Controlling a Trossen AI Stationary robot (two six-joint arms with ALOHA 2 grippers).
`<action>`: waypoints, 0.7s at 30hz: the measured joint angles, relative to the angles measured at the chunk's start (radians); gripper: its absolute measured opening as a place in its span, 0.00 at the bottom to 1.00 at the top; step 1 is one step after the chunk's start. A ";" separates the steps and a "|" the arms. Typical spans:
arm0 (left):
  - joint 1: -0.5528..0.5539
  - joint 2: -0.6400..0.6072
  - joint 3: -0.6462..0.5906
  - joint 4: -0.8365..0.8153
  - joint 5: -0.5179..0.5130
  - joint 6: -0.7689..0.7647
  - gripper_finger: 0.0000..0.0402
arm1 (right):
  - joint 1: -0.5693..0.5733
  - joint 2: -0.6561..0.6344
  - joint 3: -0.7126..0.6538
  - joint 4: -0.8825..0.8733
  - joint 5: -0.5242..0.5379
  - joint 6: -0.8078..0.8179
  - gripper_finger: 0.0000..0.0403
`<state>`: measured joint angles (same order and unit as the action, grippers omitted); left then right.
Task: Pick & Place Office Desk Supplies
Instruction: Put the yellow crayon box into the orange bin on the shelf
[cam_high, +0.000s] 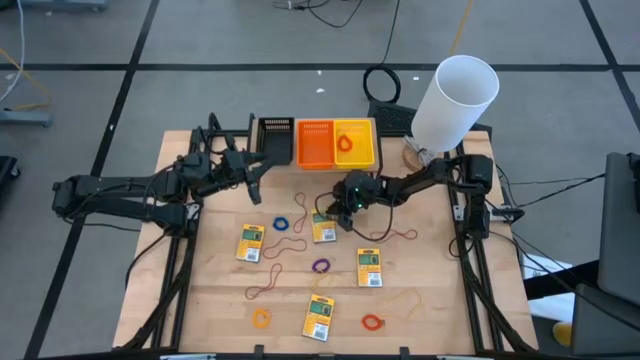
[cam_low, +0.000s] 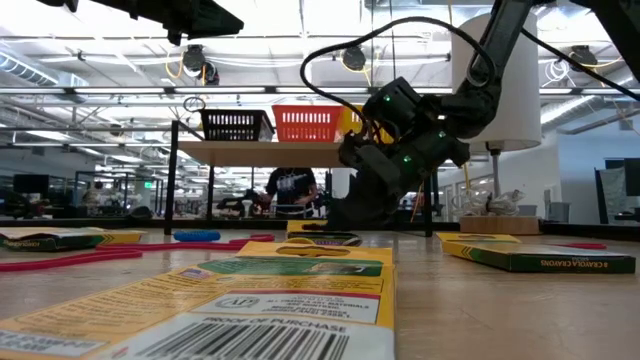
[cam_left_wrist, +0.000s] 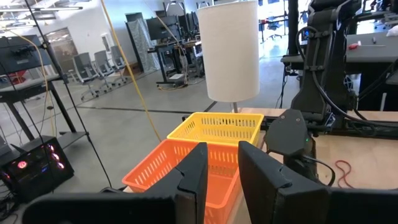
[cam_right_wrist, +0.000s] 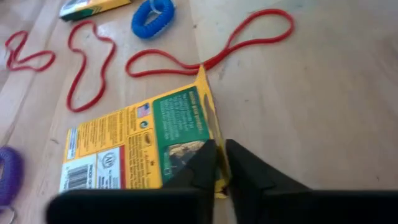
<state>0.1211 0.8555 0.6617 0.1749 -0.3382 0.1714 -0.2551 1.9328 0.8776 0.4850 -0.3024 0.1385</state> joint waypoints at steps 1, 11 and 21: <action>0.000 0.000 0.000 0.000 0.000 0.001 0.20 | 0.000 0.000 0.000 0.001 0.004 -0.008 0.02; 0.000 0.000 0.000 0.000 0.000 0.007 0.20 | 0.041 -0.093 -0.002 -0.001 0.014 -0.027 0.00; 0.000 0.000 0.000 -0.012 0.000 0.001 0.20 | 0.128 -0.291 -0.002 -0.006 0.019 -0.083 0.00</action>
<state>0.1210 0.8553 0.6617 0.1632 -0.3386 0.1725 -0.1269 1.6420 0.8761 0.4795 -0.2838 0.0560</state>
